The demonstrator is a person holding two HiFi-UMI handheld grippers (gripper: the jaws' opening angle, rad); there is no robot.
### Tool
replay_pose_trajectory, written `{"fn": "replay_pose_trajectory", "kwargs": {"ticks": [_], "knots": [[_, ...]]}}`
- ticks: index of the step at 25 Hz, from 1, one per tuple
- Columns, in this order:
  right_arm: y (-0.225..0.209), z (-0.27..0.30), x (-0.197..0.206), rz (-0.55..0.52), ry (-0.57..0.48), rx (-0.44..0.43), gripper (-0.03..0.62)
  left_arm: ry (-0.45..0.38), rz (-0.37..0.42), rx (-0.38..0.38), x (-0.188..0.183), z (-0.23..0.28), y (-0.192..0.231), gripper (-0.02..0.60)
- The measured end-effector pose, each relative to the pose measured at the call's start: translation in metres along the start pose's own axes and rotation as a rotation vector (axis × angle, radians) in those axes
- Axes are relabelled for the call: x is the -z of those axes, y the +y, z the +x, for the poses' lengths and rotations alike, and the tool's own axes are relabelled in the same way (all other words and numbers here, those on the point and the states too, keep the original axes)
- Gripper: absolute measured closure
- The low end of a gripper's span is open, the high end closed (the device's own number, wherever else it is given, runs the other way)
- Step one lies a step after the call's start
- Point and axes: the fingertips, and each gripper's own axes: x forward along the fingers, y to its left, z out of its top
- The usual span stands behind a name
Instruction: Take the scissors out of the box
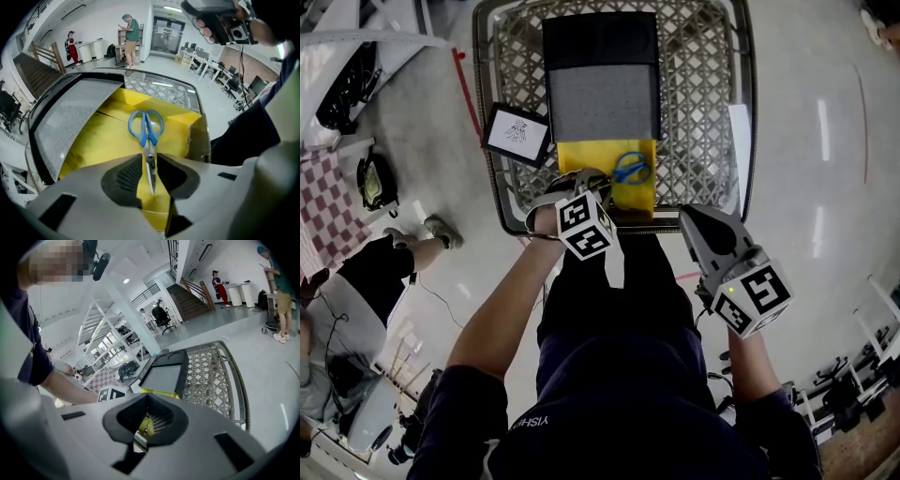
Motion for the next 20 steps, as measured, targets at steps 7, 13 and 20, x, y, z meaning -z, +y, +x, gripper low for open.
{"fn": "replay_pose_trajectory", "kwargs": {"ticks": [7,13,20], "knots": [[-0.0035,0.0003,0.001,0.007,0.006,0.002,0.576,0.077,0.009,-0.02,0.0054,0.0079,-0.0005,0.472],[-0.005,0.0014,0.001,0.008,0.005,0.001,0.576,0.089,-0.005,0.002,0.0052,0.0098,-0.0007,0.477],[-0.0039,0.0016,-0.003,0.0,0.0,0.005,0.576,0.094,-0.007,0.011,0.0057,0.0106,0.0026,0.506]]}}
